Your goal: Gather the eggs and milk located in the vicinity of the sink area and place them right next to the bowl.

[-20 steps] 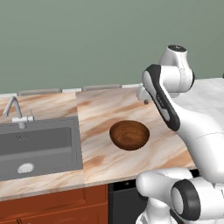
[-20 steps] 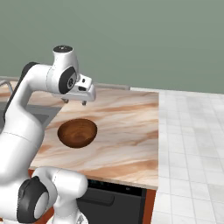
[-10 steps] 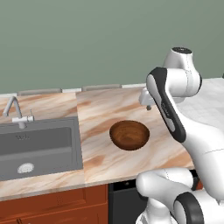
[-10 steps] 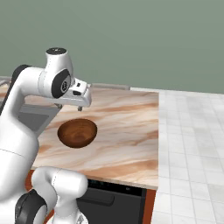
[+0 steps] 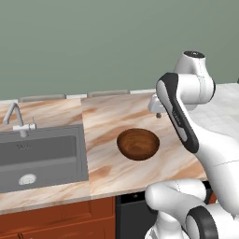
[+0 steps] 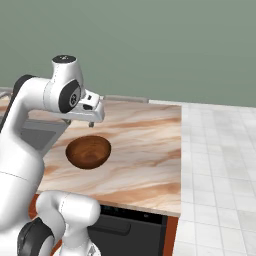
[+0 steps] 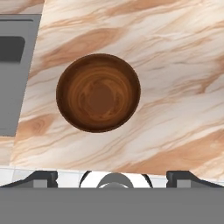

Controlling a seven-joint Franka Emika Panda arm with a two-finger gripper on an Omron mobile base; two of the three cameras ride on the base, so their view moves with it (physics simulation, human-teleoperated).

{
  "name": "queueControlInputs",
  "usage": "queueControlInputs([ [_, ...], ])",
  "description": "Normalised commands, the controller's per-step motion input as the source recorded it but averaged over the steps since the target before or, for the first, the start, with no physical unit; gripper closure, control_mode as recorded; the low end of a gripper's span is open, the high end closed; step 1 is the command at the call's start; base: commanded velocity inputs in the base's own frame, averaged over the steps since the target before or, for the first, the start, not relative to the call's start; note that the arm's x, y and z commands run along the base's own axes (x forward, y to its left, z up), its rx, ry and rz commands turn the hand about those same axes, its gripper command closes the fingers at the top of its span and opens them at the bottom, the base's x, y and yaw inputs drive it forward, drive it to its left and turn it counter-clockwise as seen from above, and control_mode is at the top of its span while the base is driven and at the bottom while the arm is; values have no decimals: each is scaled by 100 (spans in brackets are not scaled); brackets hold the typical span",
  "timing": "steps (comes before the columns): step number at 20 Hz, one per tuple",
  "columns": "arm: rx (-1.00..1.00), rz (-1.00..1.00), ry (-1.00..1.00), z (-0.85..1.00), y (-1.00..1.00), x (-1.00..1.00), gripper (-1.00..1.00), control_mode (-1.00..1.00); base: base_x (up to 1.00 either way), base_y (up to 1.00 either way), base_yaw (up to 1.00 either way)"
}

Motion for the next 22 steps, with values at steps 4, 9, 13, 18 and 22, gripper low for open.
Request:
queueControlInputs([
  [4, 0, 0, 0, 0, 0, 0, -100, 100, -23, 5, 1],
  [9, 0, 0, 0, 0, 0, 0, -100, 100, -98, 48, 9],
  [13, 0, 0, 0, 0, 0, 0, -100, 100, -96, 62, 8],
  [18, 0, 0, 0, 0, 0, 0, -100, 100, -35, 100, 6],
  [22, 0, 0, 0, 0, 0, 0, -100, 100, 4, 100, 19],
])
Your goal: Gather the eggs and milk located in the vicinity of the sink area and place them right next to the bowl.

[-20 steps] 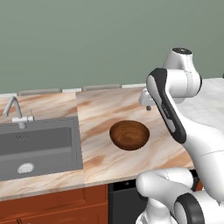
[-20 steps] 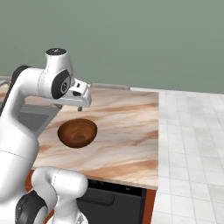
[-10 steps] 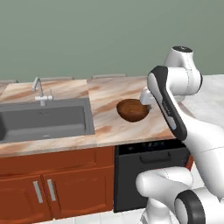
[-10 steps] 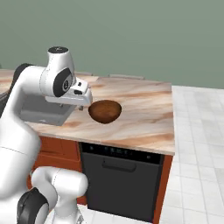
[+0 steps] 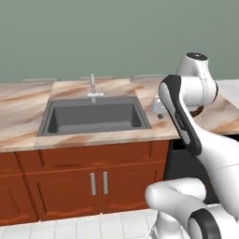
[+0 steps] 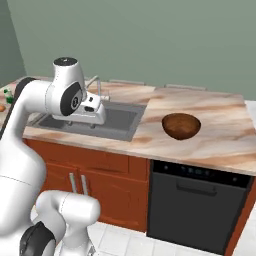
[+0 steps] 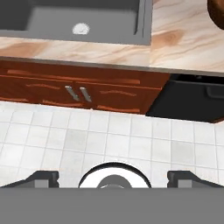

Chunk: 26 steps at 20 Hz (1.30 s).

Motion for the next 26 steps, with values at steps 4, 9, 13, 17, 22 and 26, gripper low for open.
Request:
queueControlInputs([
  [4, 0, 0, 0, 0, 0, 0, -100, 100, 35, 100, 33],
  [9, 0, 0, 0, 0, 0, 0, -100, 100, 44, 100, 36],
  [13, 0, 0, 0, 0, 0, 0, -100, 100, 64, 96, 15],
  [17, 0, 0, 0, 0, 0, 0, -100, 100, 89, 96, -13],
  [22, 0, 0, 0, 0, 0, 0, -100, 100, 63, 100, -38],
  [26, 0, 0, 0, 0, 0, 0, -100, 100, 31, 86, -38],
])
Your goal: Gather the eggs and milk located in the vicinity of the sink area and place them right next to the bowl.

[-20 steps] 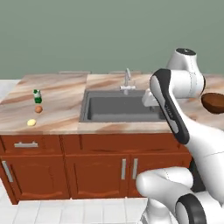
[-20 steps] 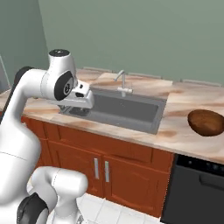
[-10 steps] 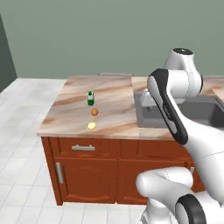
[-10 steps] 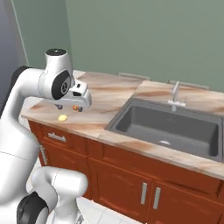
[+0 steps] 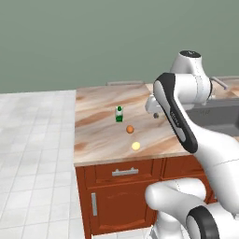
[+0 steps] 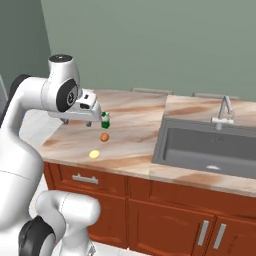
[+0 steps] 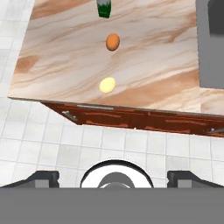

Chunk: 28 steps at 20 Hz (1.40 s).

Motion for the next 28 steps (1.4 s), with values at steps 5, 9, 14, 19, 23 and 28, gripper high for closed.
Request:
queueControlInputs([
  [5, 0, 0, 0, 0, 0, 0, -100, 100, 12, 40, -14],
  [9, 0, 0, 0, 0, 0, 0, -100, 100, 0, 0, 0],
  [14, 0, 0, 0, 0, 0, 0, -100, 100, 0, 0, 0],
  [19, 0, 0, 0, 0, 0, 0, -100, 100, 0, 0, 0],
  [23, 0, 0, 0, 0, 0, 0, -100, 100, 0, 0, 0],
  [28, 1, 2, 0, -24, 0, 15, -100, -100, 0, 0, 0],
])
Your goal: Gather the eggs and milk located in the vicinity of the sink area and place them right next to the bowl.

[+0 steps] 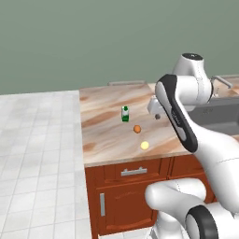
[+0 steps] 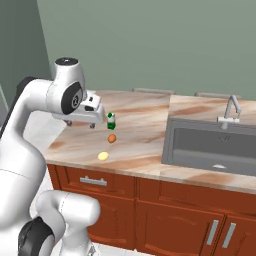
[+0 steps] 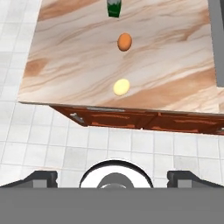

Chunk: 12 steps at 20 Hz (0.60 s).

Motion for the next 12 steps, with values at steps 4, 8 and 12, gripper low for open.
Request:
queueControlInputs([
  [4, 4, 0, -7, -59, 4, 42, -100, -100, 0, 0, 0],
  [8, 3, 0, -3, -71, 0, 28, -100, -100, 0, 0, 0],
  [12, -6, -1, -1, -57, 0, 0, -100, -100, 0, 0, 0],
])
